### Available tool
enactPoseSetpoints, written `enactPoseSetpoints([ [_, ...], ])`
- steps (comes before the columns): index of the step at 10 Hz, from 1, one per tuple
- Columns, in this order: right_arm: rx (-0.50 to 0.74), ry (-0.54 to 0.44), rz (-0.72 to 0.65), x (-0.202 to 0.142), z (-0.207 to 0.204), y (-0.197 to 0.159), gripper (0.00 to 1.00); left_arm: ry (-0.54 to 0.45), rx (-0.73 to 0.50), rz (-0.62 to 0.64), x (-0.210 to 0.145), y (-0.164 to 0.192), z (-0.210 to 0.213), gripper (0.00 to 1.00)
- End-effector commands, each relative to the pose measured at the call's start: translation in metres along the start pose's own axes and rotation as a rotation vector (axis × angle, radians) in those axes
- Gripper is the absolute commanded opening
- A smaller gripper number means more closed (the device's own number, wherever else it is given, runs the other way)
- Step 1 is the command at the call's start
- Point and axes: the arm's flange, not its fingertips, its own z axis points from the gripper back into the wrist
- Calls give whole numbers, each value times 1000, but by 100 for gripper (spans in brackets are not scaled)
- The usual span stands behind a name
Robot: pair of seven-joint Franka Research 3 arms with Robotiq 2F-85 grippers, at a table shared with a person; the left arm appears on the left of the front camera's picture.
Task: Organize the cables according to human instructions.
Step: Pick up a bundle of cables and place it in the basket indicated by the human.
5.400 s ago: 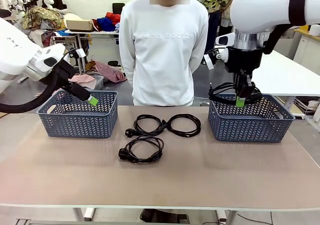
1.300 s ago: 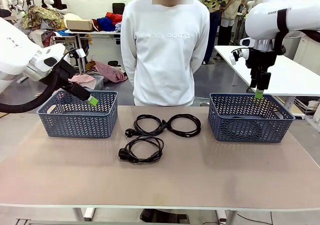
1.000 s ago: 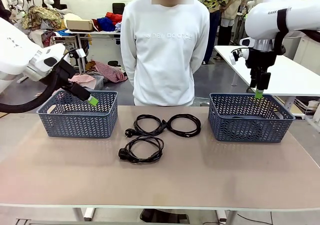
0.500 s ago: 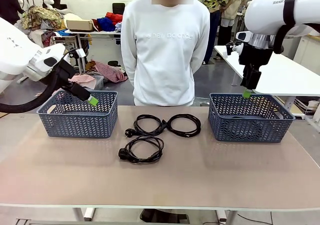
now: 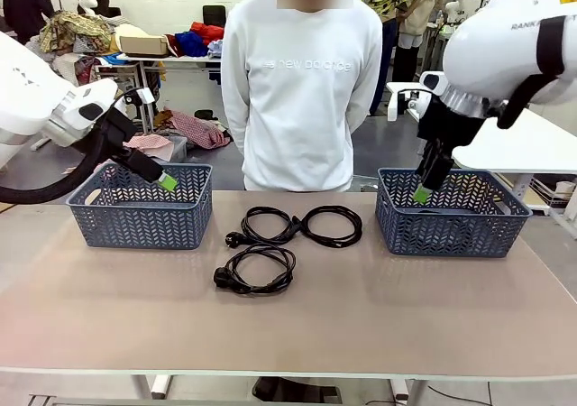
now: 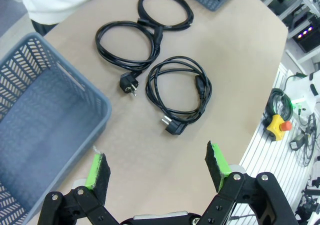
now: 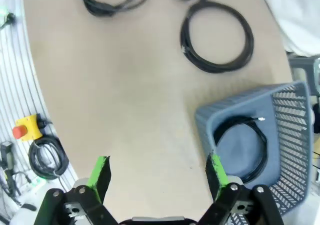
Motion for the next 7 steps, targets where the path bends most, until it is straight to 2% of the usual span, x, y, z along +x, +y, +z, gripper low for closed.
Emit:
enactPoseSetpoints([
  [1, 14, -79, 20, -6, -12, 23, 100, -19, -21, -13, -2, 0, 0, 100],
  [4, 3, -73, 33, -8, -22, 42, 100, -19, -21, -13, -2, 0, 0, 100],
  [5, 18, -35, 21, -1, -18, 33, 100, -19, -21, -13, -2, 0, 0, 100],
  [7, 18, -35, 21, -1, -18, 33, 100, -19, -21, -13, -2, 0, 0, 100],
])
